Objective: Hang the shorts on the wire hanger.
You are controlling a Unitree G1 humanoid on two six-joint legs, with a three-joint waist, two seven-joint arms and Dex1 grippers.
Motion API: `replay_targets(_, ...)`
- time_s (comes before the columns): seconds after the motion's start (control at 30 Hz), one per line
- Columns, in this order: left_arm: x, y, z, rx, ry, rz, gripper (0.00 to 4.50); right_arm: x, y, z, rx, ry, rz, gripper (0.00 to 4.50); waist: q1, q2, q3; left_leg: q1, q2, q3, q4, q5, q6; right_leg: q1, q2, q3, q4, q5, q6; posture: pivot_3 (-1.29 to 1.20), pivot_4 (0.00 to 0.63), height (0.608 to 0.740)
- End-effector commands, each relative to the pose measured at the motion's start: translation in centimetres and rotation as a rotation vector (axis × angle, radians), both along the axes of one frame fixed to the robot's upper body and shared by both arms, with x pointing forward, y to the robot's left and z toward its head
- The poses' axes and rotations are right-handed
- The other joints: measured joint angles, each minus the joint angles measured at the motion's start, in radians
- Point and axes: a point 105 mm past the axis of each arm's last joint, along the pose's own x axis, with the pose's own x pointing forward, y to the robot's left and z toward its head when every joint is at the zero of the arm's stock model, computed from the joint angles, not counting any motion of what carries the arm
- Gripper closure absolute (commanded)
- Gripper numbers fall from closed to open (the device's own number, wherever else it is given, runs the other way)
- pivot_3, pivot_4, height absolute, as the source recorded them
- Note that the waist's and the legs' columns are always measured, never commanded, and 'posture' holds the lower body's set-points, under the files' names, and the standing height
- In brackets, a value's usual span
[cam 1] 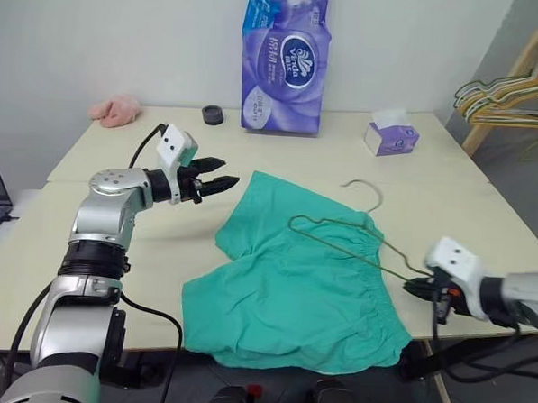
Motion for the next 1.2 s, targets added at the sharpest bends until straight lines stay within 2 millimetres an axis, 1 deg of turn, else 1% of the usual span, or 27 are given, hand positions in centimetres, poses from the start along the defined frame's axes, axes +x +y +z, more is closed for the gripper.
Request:
replay_targets(0.03, -1.8, -1.7, -0.7, 0.006, 0.049, -0.136, 1.67, -0.7, -1.9, 0.8, 0.046, -0.026, -0.126, 4.5, 0.0, 0.0, 0.0, 0.0, 0.0, 0.0, 0.0, 0.0, 0.0, 0.0, 0.0, 0.0, 0.0, 0.0, 0.0, -0.16, 0.048, 0.74)
replay_targets(0.1, -3.7, -3.1, -2.2, 0.023, 0.125, -0.243, 1.67, -2.4, -3.4, -0.5, 0.08, 0.011, -0.234, 4.5, 0.0, 0.0, 0.0, 0.0, 0.0, 0.0, 0.001, 0.0, 0.0, 0.0, 0.0, 0.0, 0.001, 0.0, 0.0, -0.18, 0.05, 0.74)
replay_targets(0.2, -5.6, -4.3, -2.9, 0.032, 0.191, -0.346, 1.67, -4.3, -4.2, -1.2, 0.151, 0.053, -0.334, 4.5, 0.001, 0.001, -0.001, 0.001, 0.0, -0.001, 0.001, 0.0, 0.0, 0.001, 0.0, -0.001, 0.001, 0.0, 0.0, -0.18, 0.05, 0.74)
replay_targets(0.27, -5.9, -4.5, -3.0, 0.037, 0.196, -0.362, 1.67, -5.3, -4.6, -1.4, 0.182, 0.07, -0.379, 4.5, -0.002, 0.002, -0.001, 0.001, 0.0, 0.0, 0.001, 0.0, 0.0, 0.001, 0.0, 0.0, 0.002, 0.0, 0.0, -0.19, 0.051, 0.74)
replay_targets(0.33, -5.8, -4.9, -3.2, 0.042, 0.194, -0.364, 1.67, -7.0, -5.0, -1.8, 0.208, 0.104, -0.423, 4.5, -0.006, 0.003, -0.002, 0.002, 0.0, 0.001, 0.002, 0.0, 0.0, 0.002, 0.001, 0.001, 0.001, 0.0, 0.0, -0.2, 0.055, 0.74)
replay_targets(0.4, -5.7, -5.2, -3.2, 0.038, 0.196, -0.368, 1.67, -8.2, -4.9, -1.9, 0.231, 0.124, -0.45, 4.5, -0.007, 0.003, -0.002, 0.005, 0.001, 0.001, 0.002, 0.0, 0.0, 0.005, 0.002, 0.001, 0.0, -0.003, 0.005, -0.2, 0.057, 0.74)
replay_targets(0.57, -5.6, -5.6, -3.4, 0.04, 0.201, -0.387, 1.67, -9.4, -4.2, -2.1, 0.254, 0.163, -0.454, 4.5, -0.017, 0.003, -0.002, 0.007, 0.002, 0.002, 0.002, 0.0, 0.0, 0.007, 0.003, 0.003, -0.001, -0.004, 0.006, -0.22, 0.063, 0.74)
replay_targets(0.67, -5.8, -5.9, -3.9, 0.047, 0.209, -0.408, 1.67, -10.4, -2.9, -2.5, 0.262, 0.232, -0.402, 4.5, -0.021, 0.003, -0.002, 0.007, 0.002, 0.002, 0.001, 0.0, 0.0, 0.007, 0.003, 0.003, -0.001, -0.004, 0.006, -0.23, 0.064, 0.74)
replay_targets(0.83, -5.8, -6.1, -4.1, 0.051, 0.205, -0.414, 1.67, -10.6, -2.3, -2.7, 0.28, 0.278, -0.384, 4.5, -0.027, 0.003, -0.002, 0.007, 0.002, 0.002, 0.001, 0.0, 0.0, 0.007, 0.003, 0.003, -0.002, -0.004, 0.006, -0.22, 0.065, 0.74)
replay_targets(0.93, -6.0, -6.1, -4.3, 0.054, 0.203, -0.417, 1.67, -10.6, -2.4, -2.7, 0.312, 0.278, -0.405, 4.5, -0.027, 0.002, -0.002, 0.007, 0.002, 0.002, 0.0, 0.0, 0.0, 0.007, 0.003, 0.003, -0.002, -0.004, 0.006, -0.21, 0.065, 0.74)
replay_targets(1.0, -6.1, -6.1, -4.3, 0.051, 0.203, -0.416, 1.67, -10.6, -2.9, -2.5, 0.329, 0.266, -0.435, 4.5, -0.026, 0.002, -0.002, 0.007, 0.002, 0.002, 0.0, 0.0, 0.0, 0.007, 0.003, 0.003, -0.002, -0.004, 0.006, -0.21, 0.067, 0.74)
replay_targets(1.13, -6.4, -6.4, -4.4, 0.045, 0.203, -0.423, 1.67, -11.8, -3.7, -2.7, 0.329, 0.293, -0.484, 4.5, -0.026, 0.002, -0.001, 0.006, 0.002, 0.002, 0.0, 0.0, 0.0, 0.007, 0.003, 0.003, -0.003, -0.004, 0.006, -0.22, 0.069, 0.74)
replay_targets(1.2, -6.6, -6.8, -4.3, 0.039, 0.204, -0.437, 1.67, -12.4, -3.7, -2.7, 0.331, 0.314, -0.488, 4.5, -0.025, 0.002, -0.001, 0.006, 0.002, 0.002, 0.0, 0.0, 0.0, 0.007, 0.003, 0.003, -0.003, -0.004, 0.006, -0.23, 0.072, 0.74)
